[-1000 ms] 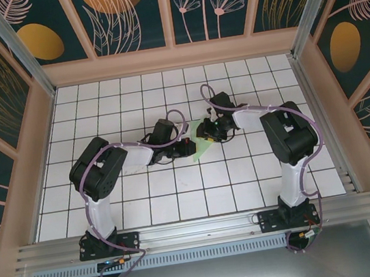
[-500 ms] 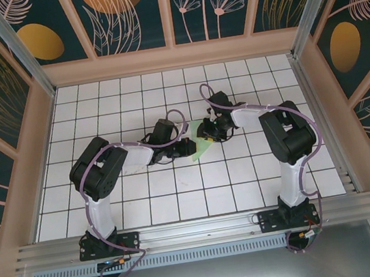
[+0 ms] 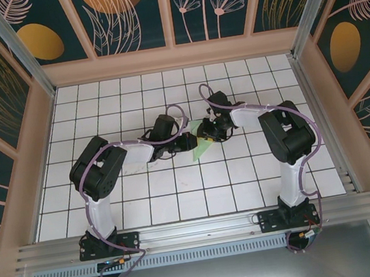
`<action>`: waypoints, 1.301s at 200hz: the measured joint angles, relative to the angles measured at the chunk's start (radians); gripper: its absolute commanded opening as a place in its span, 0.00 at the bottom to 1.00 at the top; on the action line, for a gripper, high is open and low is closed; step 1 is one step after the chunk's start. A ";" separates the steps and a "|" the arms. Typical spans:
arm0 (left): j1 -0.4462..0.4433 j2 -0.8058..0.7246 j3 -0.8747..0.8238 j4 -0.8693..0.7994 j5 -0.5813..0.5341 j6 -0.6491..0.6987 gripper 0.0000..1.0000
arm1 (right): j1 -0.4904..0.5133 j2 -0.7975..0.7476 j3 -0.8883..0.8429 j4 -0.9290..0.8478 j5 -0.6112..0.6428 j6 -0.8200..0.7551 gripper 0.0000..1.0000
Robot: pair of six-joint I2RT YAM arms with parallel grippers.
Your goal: Fold a paper plane with a square sheet of paper (pick it up from the middle)
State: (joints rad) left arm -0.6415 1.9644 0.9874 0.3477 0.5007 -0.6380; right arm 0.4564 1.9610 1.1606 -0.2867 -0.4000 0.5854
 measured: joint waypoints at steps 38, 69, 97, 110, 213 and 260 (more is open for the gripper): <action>0.000 0.001 0.000 0.000 0.000 0.000 0.10 | 0.000 0.002 0.004 -0.003 0.001 0.000 0.36; 0.000 0.015 0.000 0.000 0.000 0.000 0.10 | 0.000 0.002 0.005 -0.005 0.002 0.000 0.36; 0.000 0.029 0.000 -0.001 -0.001 0.000 0.09 | 0.001 0.005 0.010 -0.013 0.003 0.000 0.36; 0.000 0.031 0.000 -0.001 -0.001 0.000 0.09 | 0.002 0.006 0.011 -0.014 0.007 0.000 0.35; 0.000 0.040 0.004 -0.005 -0.005 -0.001 0.09 | 0.010 0.015 0.029 -0.045 0.034 0.000 0.31; 0.000 0.040 0.006 -0.015 -0.012 -0.001 0.08 | 0.015 0.021 0.042 -0.064 0.049 0.000 0.31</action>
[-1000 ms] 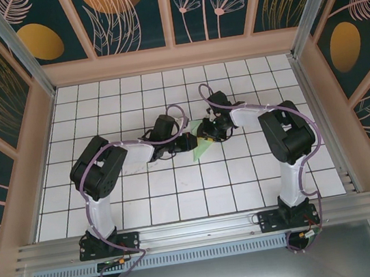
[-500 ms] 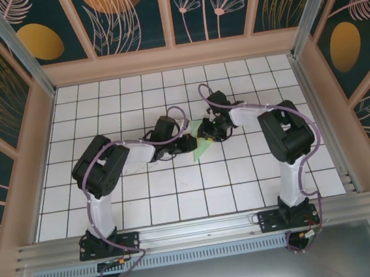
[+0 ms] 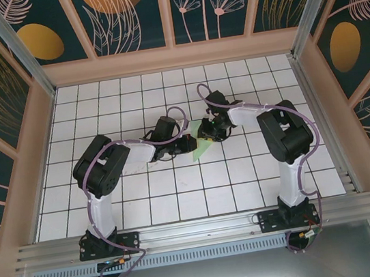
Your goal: Fold a paper plane with a square sheet of paper (pick it up from the middle)
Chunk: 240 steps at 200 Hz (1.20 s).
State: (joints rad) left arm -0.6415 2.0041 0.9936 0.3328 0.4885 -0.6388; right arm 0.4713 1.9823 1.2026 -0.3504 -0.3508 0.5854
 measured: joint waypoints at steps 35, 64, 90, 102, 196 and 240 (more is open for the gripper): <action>0.000 0.000 0.000 -0.008 -0.005 0.000 0.06 | 0.005 0.002 0.004 -0.006 0.010 0.000 0.33; 0.000 0.000 0.004 -0.020 -0.013 0.000 0.03 | 0.007 0.003 0.007 -0.010 0.013 0.000 0.32; 0.000 0.004 0.018 -0.043 -0.016 0.000 0.00 | 0.007 0.003 0.008 -0.012 0.013 0.000 0.32; 0.000 0.005 0.022 -0.051 -0.018 0.001 0.00 | 0.007 0.003 0.008 -0.013 0.013 0.000 0.32; -0.004 0.010 0.059 -0.128 -0.034 0.011 0.00 | -0.043 -0.136 -0.045 0.050 0.021 -0.012 0.31; -0.006 0.010 0.064 -0.140 -0.041 0.023 0.00 | -0.049 -0.214 -0.115 0.209 -0.071 -0.040 0.00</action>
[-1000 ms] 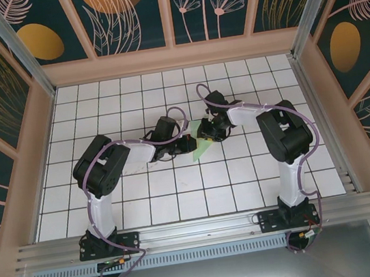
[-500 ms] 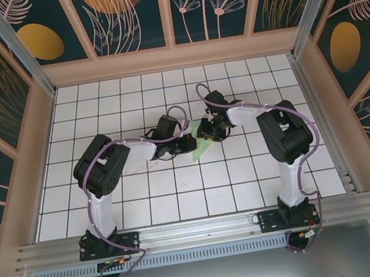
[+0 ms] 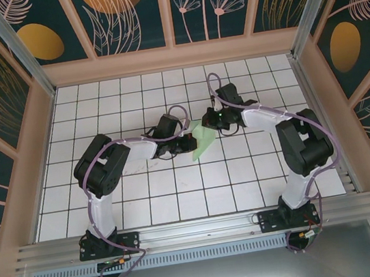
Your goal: Fold a paper plane with a square sheet of paper (pick it up from the middle)
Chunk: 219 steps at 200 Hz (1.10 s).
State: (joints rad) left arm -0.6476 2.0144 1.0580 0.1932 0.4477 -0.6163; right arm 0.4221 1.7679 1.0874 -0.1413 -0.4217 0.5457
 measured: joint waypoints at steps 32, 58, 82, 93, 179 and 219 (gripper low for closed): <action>-0.001 0.000 0.004 -0.009 -0.003 0.006 0.00 | 0.025 0.065 -0.012 0.061 -0.043 -0.018 0.00; -0.001 0.000 0.006 -0.014 -0.004 0.006 0.00 | 0.034 0.113 -0.018 0.086 -0.056 -0.027 0.00; -0.001 0.000 0.008 -0.015 -0.004 0.008 0.00 | 0.033 0.146 -0.024 0.100 -0.055 -0.044 0.00; -0.001 0.001 0.010 -0.019 -0.004 0.010 0.00 | 0.032 0.156 -0.031 0.108 -0.055 -0.051 0.00; -0.002 0.001 0.008 -0.024 -0.004 0.030 0.00 | -0.030 0.184 -0.053 0.171 -0.135 -0.104 0.00; -0.002 0.002 0.005 -0.011 -0.009 0.043 0.00 | -0.071 0.243 0.022 0.133 -0.203 -0.103 0.00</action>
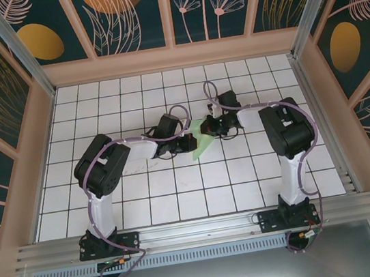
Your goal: Fold a paper plane with a square sheet of paper (pick it up from the middle)
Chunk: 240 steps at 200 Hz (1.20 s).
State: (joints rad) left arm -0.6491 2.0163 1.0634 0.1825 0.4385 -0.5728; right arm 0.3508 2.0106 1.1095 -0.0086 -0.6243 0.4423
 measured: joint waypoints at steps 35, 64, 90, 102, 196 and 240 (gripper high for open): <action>0.000 0.002 0.000 0.006 -0.006 0.008 0.00 | -0.046 0.065 0.098 -0.032 -0.023 0.000 0.00; 0.000 0.002 0.000 0.006 -0.006 0.012 0.00 | -0.094 0.095 0.153 -0.032 0.005 0.000 0.00; 0.000 0.002 0.000 0.006 -0.006 0.013 0.00 | -0.134 0.100 0.178 -0.029 0.063 -0.003 0.00; 0.000 0.002 0.000 0.006 -0.006 0.015 0.00 | -0.148 0.100 0.188 -0.027 0.090 -0.009 0.00; 0.000 0.002 0.009 -0.008 -0.006 0.015 0.00 | -0.026 -0.019 0.062 0.026 0.058 -0.002 0.00; 0.000 0.002 0.008 -0.008 -0.006 0.015 0.00 | -0.050 0.075 0.121 0.006 0.033 0.005 0.00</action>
State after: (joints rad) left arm -0.6491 2.0178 1.0714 0.1749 0.4324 -0.5575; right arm 0.3012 2.0857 1.2301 -0.0025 -0.5911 0.4469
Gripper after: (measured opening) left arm 0.061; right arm 0.065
